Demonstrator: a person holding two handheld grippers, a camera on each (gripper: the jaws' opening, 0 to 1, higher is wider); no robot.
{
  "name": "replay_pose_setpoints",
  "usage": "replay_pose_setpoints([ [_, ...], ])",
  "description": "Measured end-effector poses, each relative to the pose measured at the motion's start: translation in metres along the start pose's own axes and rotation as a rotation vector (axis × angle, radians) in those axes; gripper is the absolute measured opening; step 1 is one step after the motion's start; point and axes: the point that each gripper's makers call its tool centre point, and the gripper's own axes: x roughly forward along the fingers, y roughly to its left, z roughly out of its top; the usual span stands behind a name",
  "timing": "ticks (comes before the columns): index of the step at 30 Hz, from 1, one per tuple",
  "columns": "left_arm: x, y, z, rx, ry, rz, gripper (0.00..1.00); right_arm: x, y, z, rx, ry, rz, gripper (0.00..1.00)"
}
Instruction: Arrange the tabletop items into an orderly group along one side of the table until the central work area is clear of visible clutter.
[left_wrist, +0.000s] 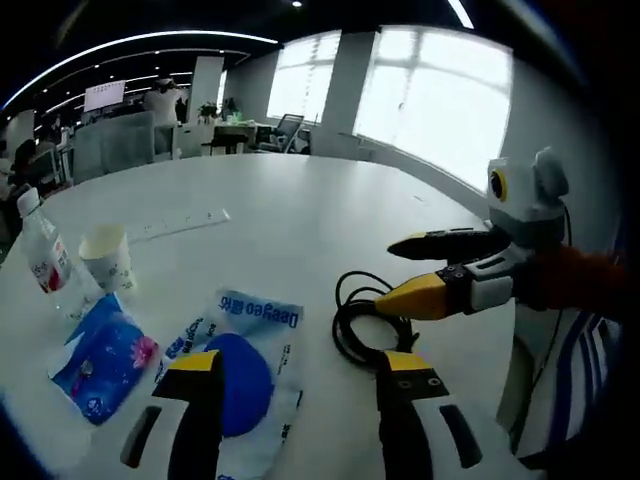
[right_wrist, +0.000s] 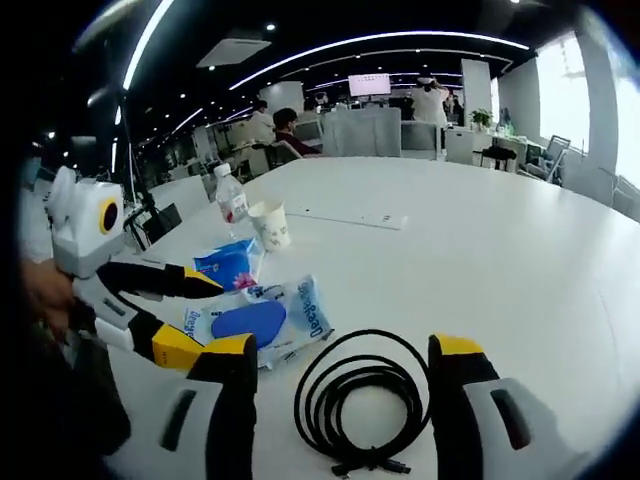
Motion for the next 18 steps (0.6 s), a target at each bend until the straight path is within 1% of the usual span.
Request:
replay_pose_setpoints([
  [1,-0.005,0.003,-0.003,-0.013,0.009,0.014,0.63,0.003,0.003,0.000,-0.008,0.010,0.025,0.70],
  [2,-0.008,0.005,-0.006,-0.018,0.010,0.023,0.65,0.008,0.002,-0.004,-0.022,0.045,0.044,0.72],
  [3,-0.012,0.008,-0.009,-0.017,0.008,0.031,0.65,0.010,0.002,-0.006,-0.039,0.060,0.052,0.73],
  [4,-0.017,0.013,-0.013,-0.028,0.007,0.046,0.65,0.013,0.003,-0.005,-0.069,0.068,0.069,0.72],
  [6,-0.023,0.019,-0.020,-0.059,0.013,0.070,0.66,0.019,0.004,-0.004,-0.091,0.078,0.083,0.69],
  [8,-0.028,0.023,-0.026,-0.071,0.016,0.081,0.67,0.023,0.006,-0.002,-0.098,0.089,0.101,0.68],
  [9,-0.034,0.026,-0.031,-0.089,0.021,0.100,0.68,0.025,0.008,-0.002,-0.102,0.097,0.116,0.67],
  [11,-0.039,0.028,-0.035,-0.102,0.023,0.104,0.69,0.029,0.009,-0.003,-0.116,0.107,0.126,0.67],
  [12,-0.041,0.028,-0.037,-0.126,0.019,0.108,0.69,0.033,0.011,-0.003,-0.134,0.119,0.145,0.66],
  [15,-0.050,0.034,-0.045,-0.147,0.015,0.123,0.68,0.039,0.012,-0.007,-0.146,0.140,0.172,0.65],
  [16,-0.051,0.038,-0.050,-0.174,0.018,0.126,0.68,0.043,0.012,-0.011,-0.152,0.161,0.190,0.64],
  [18,-0.057,0.038,-0.054,-0.214,0.019,0.131,0.66,0.048,0.011,-0.013,-0.158,0.170,0.203,0.63],
])
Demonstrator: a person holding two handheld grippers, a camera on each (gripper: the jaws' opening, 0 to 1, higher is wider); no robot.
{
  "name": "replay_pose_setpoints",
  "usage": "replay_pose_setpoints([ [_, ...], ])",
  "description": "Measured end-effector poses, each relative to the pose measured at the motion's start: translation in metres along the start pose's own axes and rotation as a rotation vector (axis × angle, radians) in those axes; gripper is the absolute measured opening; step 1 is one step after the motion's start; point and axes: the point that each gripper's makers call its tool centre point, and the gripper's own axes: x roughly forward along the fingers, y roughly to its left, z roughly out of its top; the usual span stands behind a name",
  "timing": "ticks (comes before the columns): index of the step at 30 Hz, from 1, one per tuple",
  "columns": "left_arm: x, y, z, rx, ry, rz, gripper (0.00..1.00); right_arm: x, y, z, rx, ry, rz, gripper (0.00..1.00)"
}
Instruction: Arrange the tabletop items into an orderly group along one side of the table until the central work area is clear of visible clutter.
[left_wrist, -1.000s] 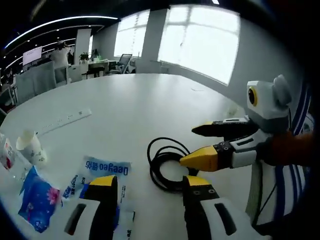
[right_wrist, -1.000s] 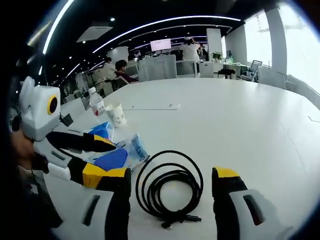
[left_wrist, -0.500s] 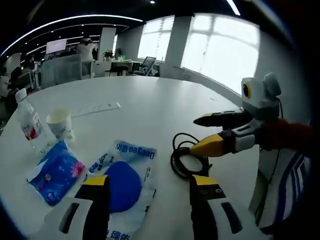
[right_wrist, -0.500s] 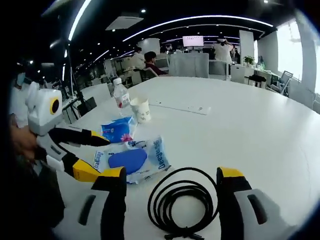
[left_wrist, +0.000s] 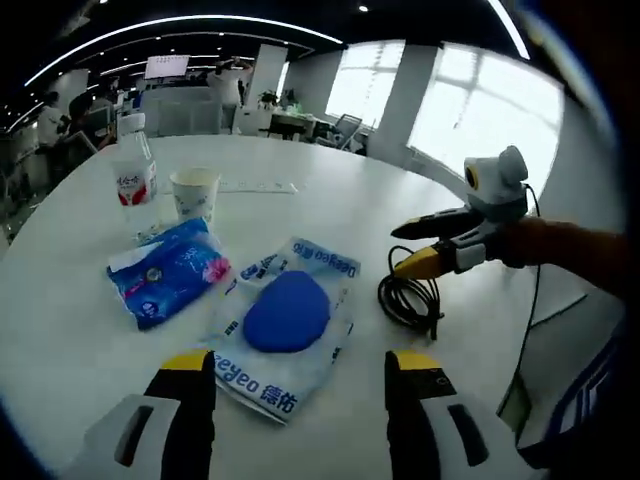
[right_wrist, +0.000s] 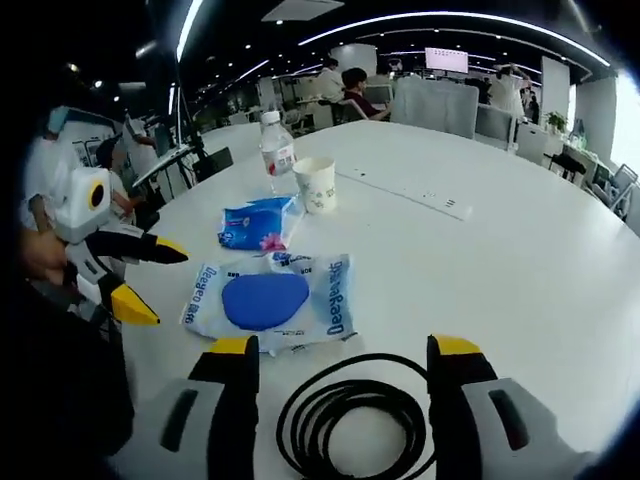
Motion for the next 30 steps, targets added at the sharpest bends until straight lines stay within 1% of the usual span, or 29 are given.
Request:
replay_pose_setpoints([
  [1,0.000,0.002,-0.005,-0.028,0.010,0.002,0.65,0.003,-0.001,0.001,-0.001,0.008,0.007,0.62],
  [3,0.001,0.006,-0.011,-0.060,0.009,0.004,0.64,0.002,0.000,0.002,-0.002,0.014,0.017,0.60],
  [6,0.002,0.013,-0.020,-0.103,0.014,0.019,0.62,0.007,0.001,0.001,-0.013,0.036,0.036,0.55],
  [7,0.002,0.013,-0.023,-0.131,0.024,0.021,0.62,0.012,-0.001,0.001,-0.016,0.044,0.045,0.54],
  [11,0.002,0.011,-0.032,-0.160,0.038,0.022,0.59,0.016,0.006,-0.003,-0.034,0.068,0.068,0.48],
  [15,0.006,0.008,-0.045,-0.242,0.070,0.008,0.55,0.023,0.009,-0.006,-0.036,0.092,0.080,0.44],
  [16,0.007,0.009,-0.047,-0.249,0.069,0.012,0.55,0.026,0.009,-0.006,-0.040,0.097,0.085,0.43],
  [17,0.008,0.010,-0.048,-0.252,0.065,0.013,0.54,0.028,0.008,-0.006,-0.041,0.098,0.086,0.42],
  [19,0.010,0.010,-0.048,-0.260,0.061,0.009,0.53,0.033,0.006,-0.007,-0.012,0.109,0.091,0.39],
  [23,0.018,0.009,-0.052,-0.281,0.072,-0.002,0.50,0.039,0.006,-0.004,0.014,0.112,0.094,0.32],
  [24,0.019,0.007,-0.053,-0.284,0.081,-0.008,0.49,0.043,0.006,-0.005,0.019,0.125,0.098,0.31],
  [26,0.020,0.008,-0.051,-0.274,0.073,-0.005,0.44,0.043,0.009,-0.006,0.015,0.130,0.104,0.29],
  [27,0.021,0.006,-0.050,-0.283,0.069,-0.014,0.43,0.041,0.013,-0.009,0.011,0.145,0.112,0.28],
  [28,0.021,0.006,-0.050,-0.290,0.066,-0.015,0.40,0.042,0.014,-0.009,0.007,0.150,0.112,0.27],
  [30,0.023,0.009,-0.050,-0.290,0.062,-0.004,0.36,0.043,0.017,-0.010,0.006,0.162,0.121,0.25],
])
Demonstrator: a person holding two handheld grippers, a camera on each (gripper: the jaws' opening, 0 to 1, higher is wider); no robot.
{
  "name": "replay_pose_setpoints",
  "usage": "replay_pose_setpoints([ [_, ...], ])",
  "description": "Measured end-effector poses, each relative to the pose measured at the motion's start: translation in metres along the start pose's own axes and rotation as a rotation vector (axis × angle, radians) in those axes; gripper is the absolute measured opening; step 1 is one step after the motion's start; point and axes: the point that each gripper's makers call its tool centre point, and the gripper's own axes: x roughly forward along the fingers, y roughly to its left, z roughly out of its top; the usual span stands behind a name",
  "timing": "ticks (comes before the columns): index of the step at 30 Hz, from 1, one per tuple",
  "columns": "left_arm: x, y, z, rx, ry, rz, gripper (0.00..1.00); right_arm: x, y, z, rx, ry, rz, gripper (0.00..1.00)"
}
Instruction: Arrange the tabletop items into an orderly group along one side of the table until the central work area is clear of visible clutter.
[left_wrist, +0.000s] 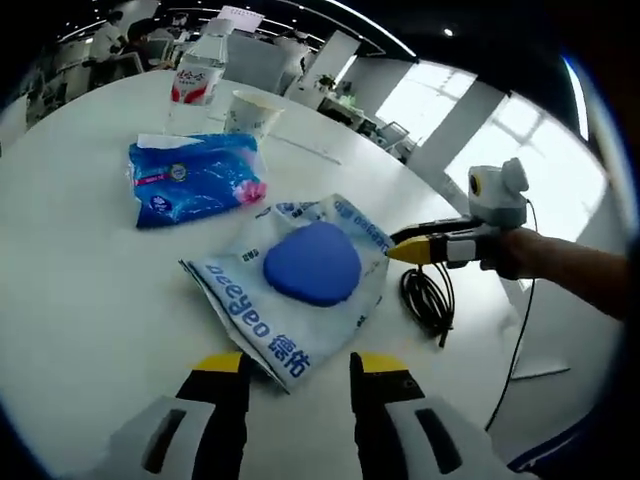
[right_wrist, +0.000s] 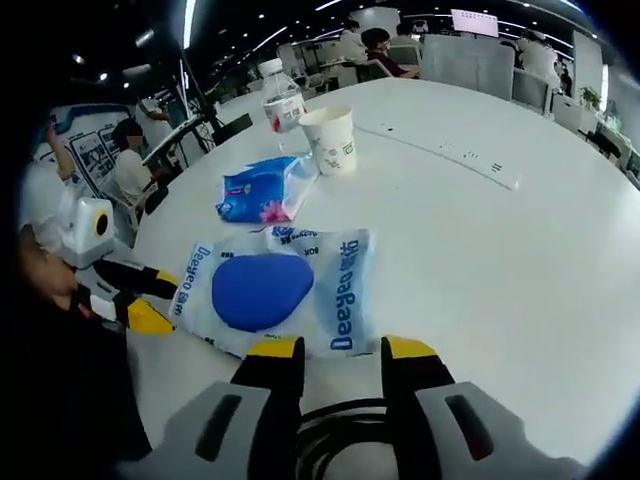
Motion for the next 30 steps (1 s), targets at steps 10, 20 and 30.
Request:
replay_pose_setpoints([
  [10,0.002,0.021,0.001,-0.113,-0.024,0.064,0.11,0.008,-0.006,-0.008,-0.019,0.040,-0.033,0.16],
  [20,0.005,0.019,-0.004,-0.213,-0.008,0.061,0.05,0.005,-0.003,-0.005,-0.025,0.032,-0.046,0.00],
  [30,0.001,0.012,-0.004,-0.133,0.034,0.042,0.00,-0.008,0.002,-0.003,-0.024,-0.003,-0.044,0.00],
])
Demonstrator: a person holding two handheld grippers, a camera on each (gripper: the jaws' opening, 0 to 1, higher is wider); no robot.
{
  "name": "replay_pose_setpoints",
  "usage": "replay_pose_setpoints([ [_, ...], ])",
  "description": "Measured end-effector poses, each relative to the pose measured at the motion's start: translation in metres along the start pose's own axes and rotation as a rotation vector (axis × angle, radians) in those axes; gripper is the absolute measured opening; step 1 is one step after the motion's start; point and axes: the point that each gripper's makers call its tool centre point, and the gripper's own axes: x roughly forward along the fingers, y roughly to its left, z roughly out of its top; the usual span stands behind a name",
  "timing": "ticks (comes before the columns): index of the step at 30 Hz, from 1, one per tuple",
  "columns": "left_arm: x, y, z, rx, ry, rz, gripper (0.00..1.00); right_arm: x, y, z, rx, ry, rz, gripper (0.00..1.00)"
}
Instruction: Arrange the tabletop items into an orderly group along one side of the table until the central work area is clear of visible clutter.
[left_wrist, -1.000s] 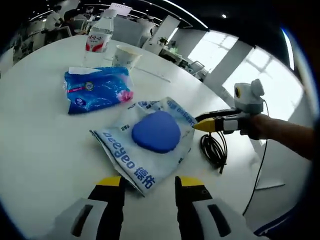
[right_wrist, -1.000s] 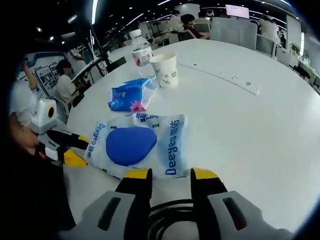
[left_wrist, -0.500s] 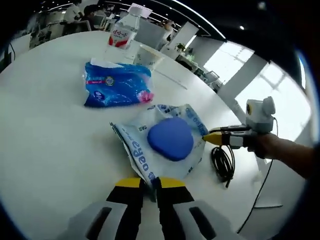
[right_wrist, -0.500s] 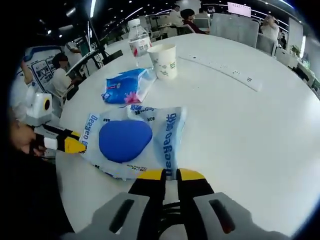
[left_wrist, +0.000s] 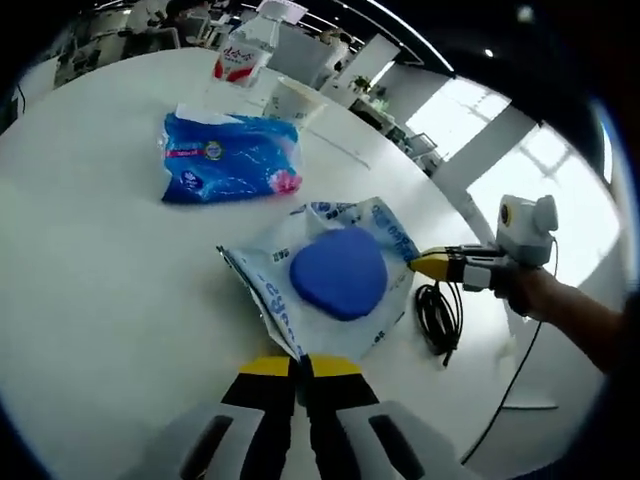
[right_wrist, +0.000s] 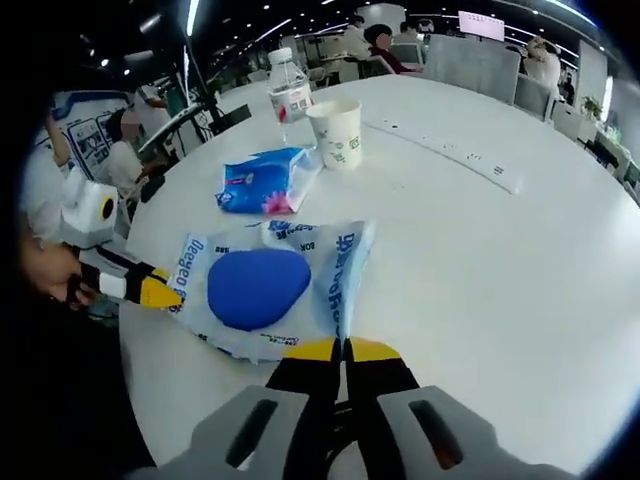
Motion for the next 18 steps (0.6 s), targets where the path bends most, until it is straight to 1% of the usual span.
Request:
replay_pose_setpoints([
  [1,-0.001,-0.001,0.002,0.006,-0.002,-0.004,0.00,-0.005,0.001,0.001,0.002,-0.004,-0.005,0.00],
  [7,-0.004,-0.005,0.021,0.050,-0.025,-0.018,0.00,-0.017,-0.001,0.010,0.020,-0.062,-0.030,0.00],
  [9,-0.004,-0.006,0.028,0.057,-0.035,-0.024,0.00,-0.014,-0.006,0.011,0.021,-0.072,-0.039,0.00],
  [10,-0.004,-0.007,0.034,0.066,-0.038,-0.030,0.00,-0.017,-0.007,0.012,0.027,-0.082,-0.047,0.00],
  [12,-0.002,-0.007,0.041,0.095,-0.041,-0.037,0.00,-0.023,-0.007,0.014,0.046,-0.096,-0.053,0.00],
  [17,0.000,-0.011,0.057,0.122,-0.036,-0.060,0.00,-0.033,-0.010,0.015,0.075,-0.119,-0.078,0.00],
  [18,0.000,-0.012,0.060,0.123,-0.038,-0.064,0.00,-0.032,-0.012,0.015,0.081,-0.122,-0.084,0.00],
])
